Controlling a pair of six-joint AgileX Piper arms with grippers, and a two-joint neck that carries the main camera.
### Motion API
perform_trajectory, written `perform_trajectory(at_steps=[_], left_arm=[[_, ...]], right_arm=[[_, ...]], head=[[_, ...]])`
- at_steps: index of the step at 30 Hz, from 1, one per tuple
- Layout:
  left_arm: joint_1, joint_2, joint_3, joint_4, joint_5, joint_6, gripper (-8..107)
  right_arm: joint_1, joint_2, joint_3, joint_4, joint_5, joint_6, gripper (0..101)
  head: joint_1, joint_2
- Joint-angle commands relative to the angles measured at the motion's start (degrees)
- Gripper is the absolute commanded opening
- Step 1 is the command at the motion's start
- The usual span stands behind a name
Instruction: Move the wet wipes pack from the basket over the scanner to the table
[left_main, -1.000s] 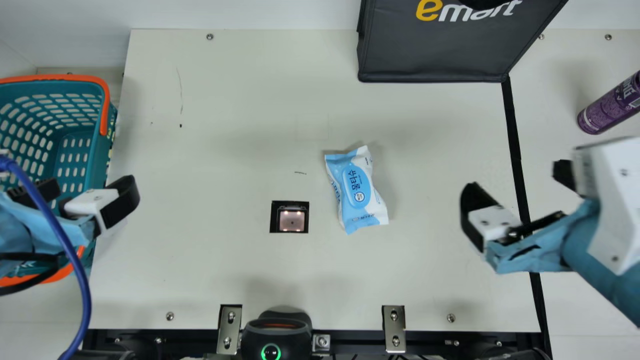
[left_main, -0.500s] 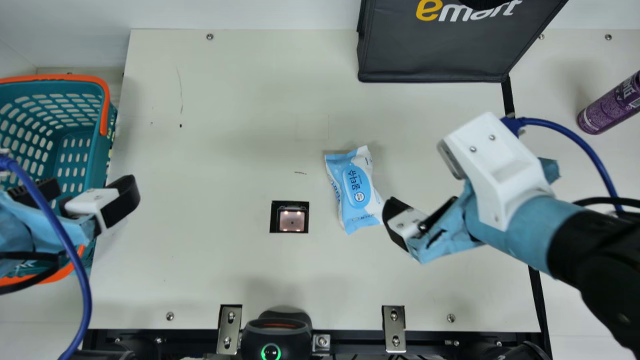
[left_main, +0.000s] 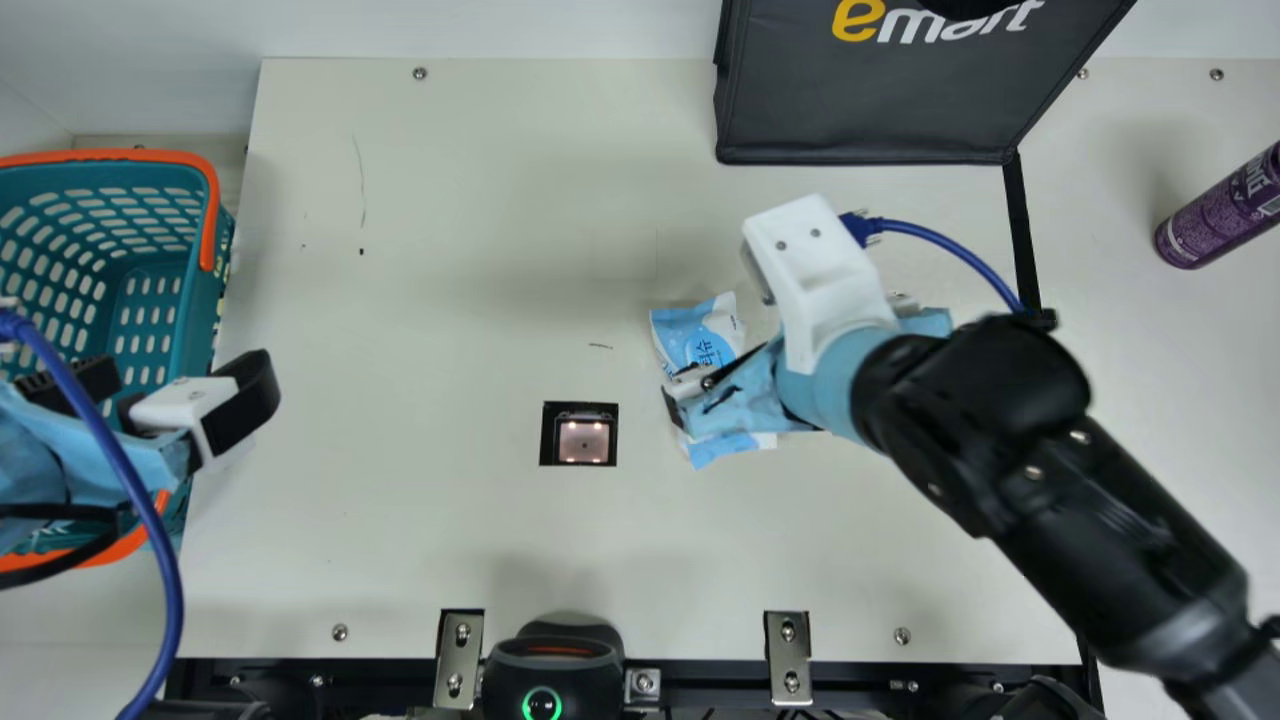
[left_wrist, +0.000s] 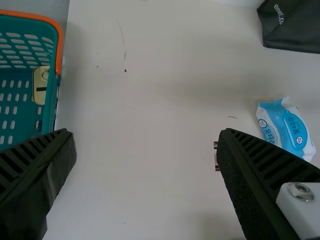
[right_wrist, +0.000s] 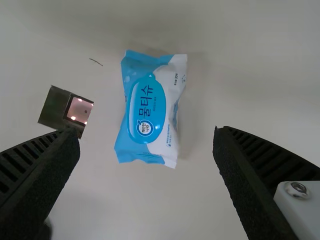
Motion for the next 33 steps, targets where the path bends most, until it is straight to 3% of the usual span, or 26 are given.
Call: perform_trajectory(at_steps=[1,12,33], left_arm=[[0.0,0.0,0.0,0.0,0.0,0.0,90],[0.0,0.0,0.0,0.0,0.0,0.0,90],[0.0,0.0,0.0,0.0,0.0,0.0,90]], right_arm=[[0.93,2.42,-0.17,-1.23,-0.01,6.2,95],[3.53,11.07,-0.66,-3.04,-1.99,13.59,95],[1.4,21.39,1.22,-2.84,-8.29,11.23,95]], head=[[-1.75,0.09],[-1.75,0.09],[-1.75,0.09]])
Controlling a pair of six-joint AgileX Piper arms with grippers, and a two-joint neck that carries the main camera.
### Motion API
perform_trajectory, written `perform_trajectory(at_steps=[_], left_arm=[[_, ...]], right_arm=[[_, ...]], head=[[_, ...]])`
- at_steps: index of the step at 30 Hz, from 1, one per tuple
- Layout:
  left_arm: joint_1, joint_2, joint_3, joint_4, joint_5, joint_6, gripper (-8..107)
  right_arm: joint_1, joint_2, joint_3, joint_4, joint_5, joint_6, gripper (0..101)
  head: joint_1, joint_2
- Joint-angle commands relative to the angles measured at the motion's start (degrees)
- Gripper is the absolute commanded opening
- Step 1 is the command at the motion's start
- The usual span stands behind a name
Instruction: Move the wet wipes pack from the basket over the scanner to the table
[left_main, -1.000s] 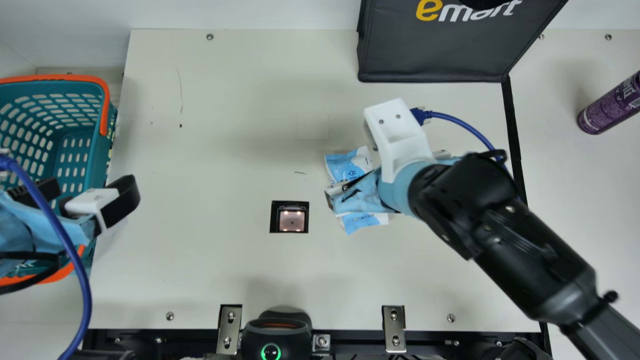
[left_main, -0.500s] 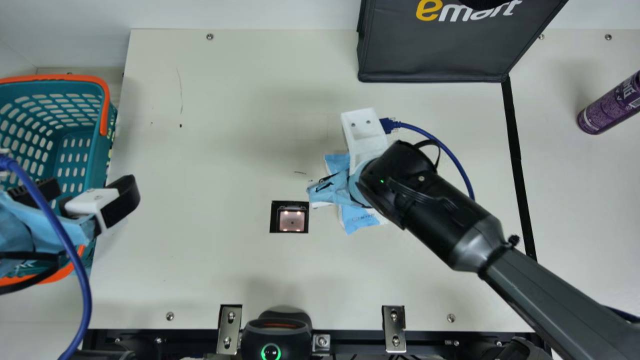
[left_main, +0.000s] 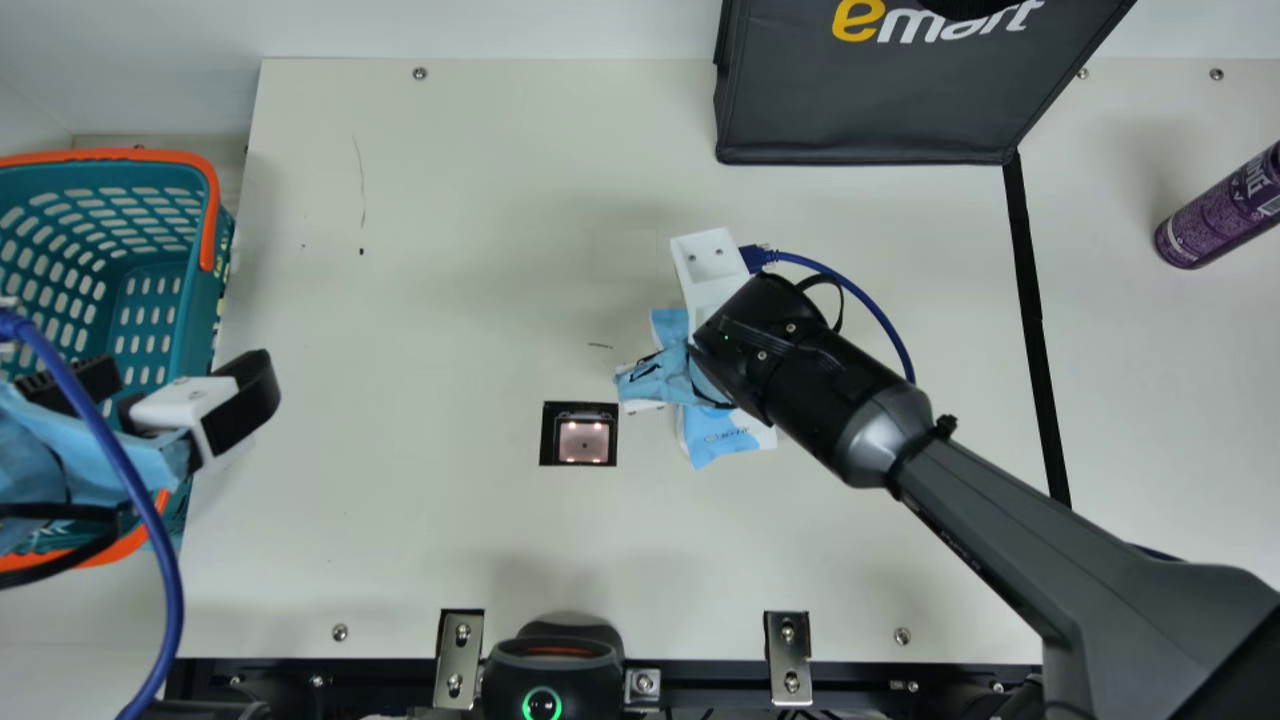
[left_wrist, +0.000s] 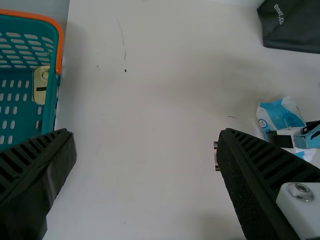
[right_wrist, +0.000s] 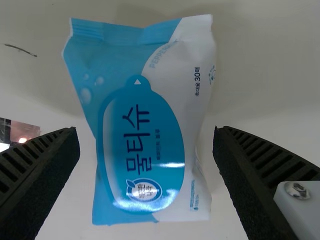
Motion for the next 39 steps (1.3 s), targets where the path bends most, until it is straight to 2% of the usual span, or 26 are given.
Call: perform_trajectory(at_steps=[1,9,23,35,39], left_arm=[[0.0,0.0,0.0,0.0,0.0,0.0,90],[0.0,0.0,0.0,0.0,0.0,0.0,90],[0.0,0.0,0.0,0.0,0.0,0.0,90],[0.0,0.0,0.0,0.0,0.0,0.0,90],[0.0,0.0,0.0,0.0,0.0,0.0,90]], right_arm=[[-0.19,0.39,0.21,0.3,-0.29,-0.35,95],[-0.89,1.78,1.25,1.02,-1.58,-1.38,95],[-0.43,0.29,2.28,-0.57,-1.14,-1.01,1],[-0.29,-5.43,0.17,-1.83,2.98,-0.51,0],[-0.73,-7.22,0.05,-1.81,3.82,-1.06,0]], head=[[-1.75,0.09],[-1.75,0.09],[-1.75,0.09],[-1.75,0.09],[-1.75,-5.25]])
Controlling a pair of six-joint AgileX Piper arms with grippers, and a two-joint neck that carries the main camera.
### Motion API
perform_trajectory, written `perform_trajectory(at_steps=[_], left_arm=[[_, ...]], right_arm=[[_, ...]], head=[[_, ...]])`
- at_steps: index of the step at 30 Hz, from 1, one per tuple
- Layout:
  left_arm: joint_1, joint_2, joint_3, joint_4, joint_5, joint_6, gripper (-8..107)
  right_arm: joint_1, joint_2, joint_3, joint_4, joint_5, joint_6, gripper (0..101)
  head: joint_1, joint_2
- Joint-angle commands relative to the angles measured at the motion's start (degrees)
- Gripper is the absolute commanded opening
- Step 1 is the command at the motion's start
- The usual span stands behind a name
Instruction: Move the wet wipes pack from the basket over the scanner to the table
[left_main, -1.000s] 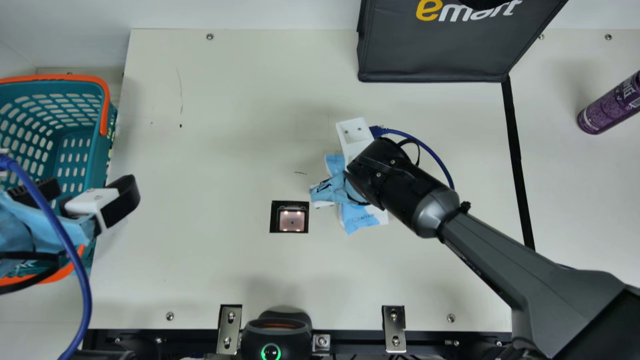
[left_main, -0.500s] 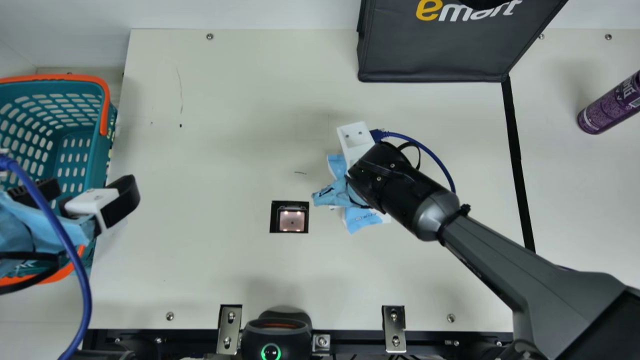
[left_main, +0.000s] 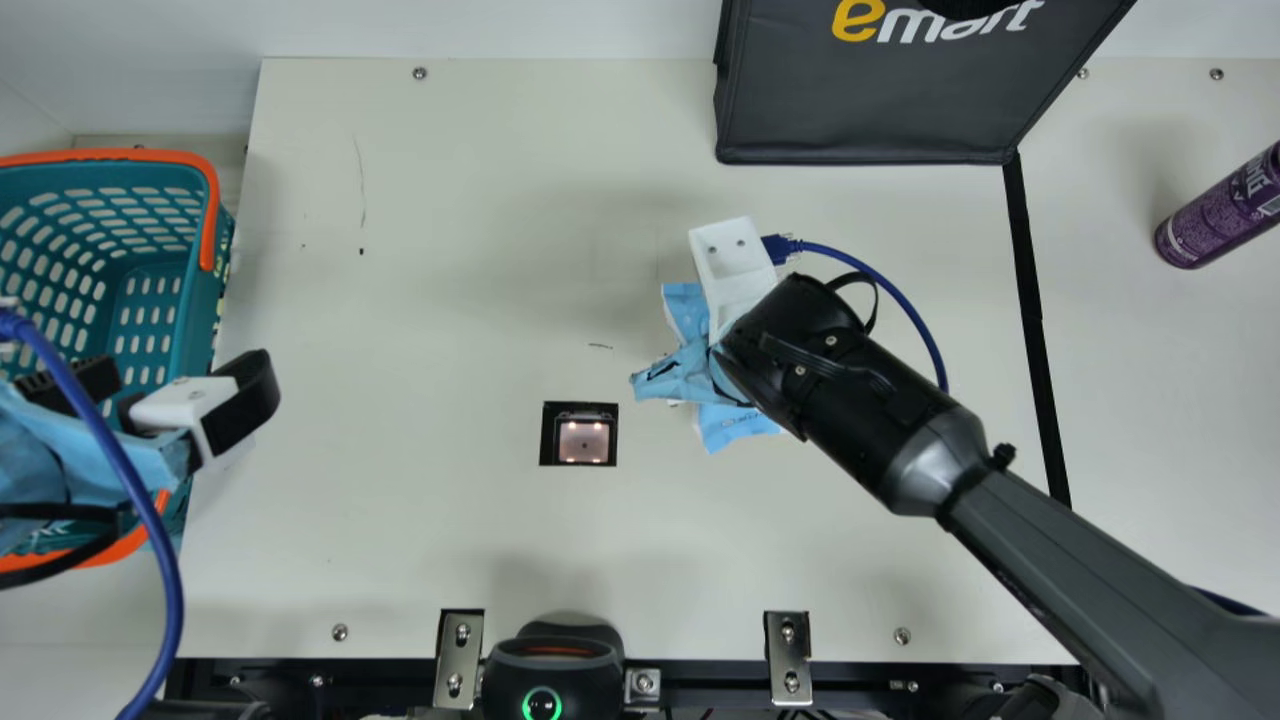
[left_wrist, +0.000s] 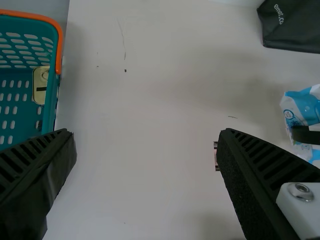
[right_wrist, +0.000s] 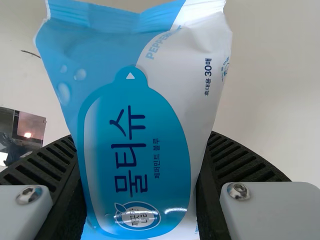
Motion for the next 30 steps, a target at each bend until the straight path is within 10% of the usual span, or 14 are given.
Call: perform_trajectory(at_steps=[1,30], left_arm=[[0.0,0.0,0.0,0.0,0.0,0.0,90],[0.0,0.0,0.0,0.0,0.0,0.0,90]], right_arm=[[-0.63,-1.0,0.24,0.12,0.15,-0.52,0],[-45.09,-20.17,11.73,8.42,-1.33,-30.62,0]], head=[[-1.75,-4.48],[-1.75,-17.8]])
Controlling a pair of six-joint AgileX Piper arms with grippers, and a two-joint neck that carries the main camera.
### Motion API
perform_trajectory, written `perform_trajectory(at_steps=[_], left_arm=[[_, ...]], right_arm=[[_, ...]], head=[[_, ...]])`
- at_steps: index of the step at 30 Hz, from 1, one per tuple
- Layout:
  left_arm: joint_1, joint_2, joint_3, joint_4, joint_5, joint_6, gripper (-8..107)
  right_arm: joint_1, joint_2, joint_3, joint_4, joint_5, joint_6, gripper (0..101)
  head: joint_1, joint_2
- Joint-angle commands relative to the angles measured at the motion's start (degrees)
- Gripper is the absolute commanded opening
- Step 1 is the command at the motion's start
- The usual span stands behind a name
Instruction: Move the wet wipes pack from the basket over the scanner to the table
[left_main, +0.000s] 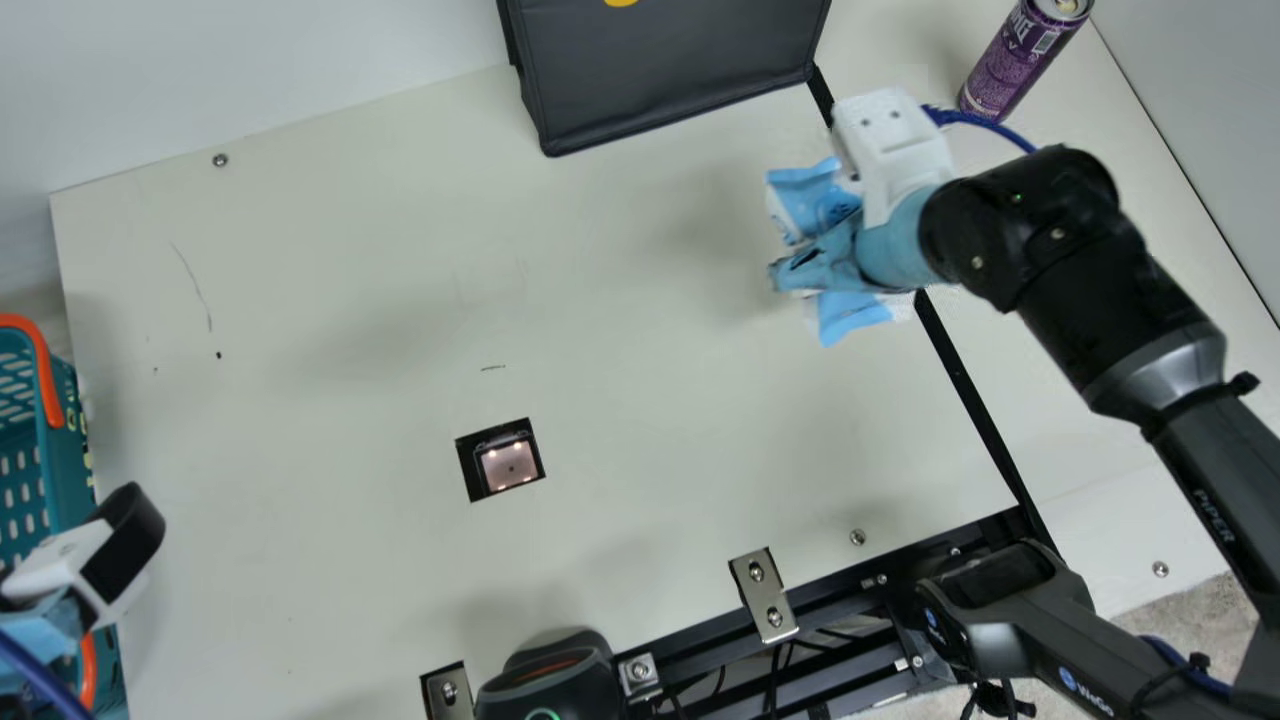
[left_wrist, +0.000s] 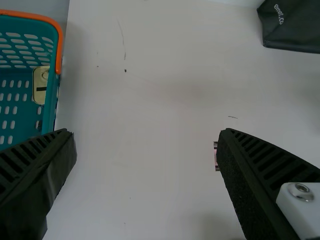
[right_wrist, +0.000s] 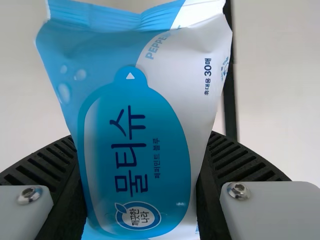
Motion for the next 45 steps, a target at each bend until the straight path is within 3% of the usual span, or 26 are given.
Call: perform_trajectory(at_steps=[1,8,16,33,44,45], left_arm=[[0.0,0.0,0.0,0.0,0.0,0.0,90],[0.0,0.0,0.0,0.0,0.0,0.0,90],[0.0,0.0,0.0,0.0,0.0,0.0,90],[0.0,0.0,0.0,0.0,0.0,0.0,90],[0.0,0.0,0.0,0.0,0.0,0.0,90],[0.0,0.0,0.0,0.0,0.0,0.0,90]], right_arm=[[-5.93,0.63,-0.13,0.43,-0.9,-4.24,0],[-13.37,6.06,-2.34,1.27,-4.85,-11.52,0],[-16.23,15.13,-7.34,0.45,-8.32,-14.35,0],[-14.55,31.6,-15.26,-8.2,-13.53,-9.16,0],[-13.4,38.35,-19.55,-16.52,-13.88,-4.78,0],[-13.39,38.75,-19.84,-17.08,-13.82,-4.49,3]], head=[[-1.75,-0.13],[-1.75,-0.13],[-1.75,-0.13],[-1.75,-0.13],[-1.75,-0.13],[-1.75,-0.13]])
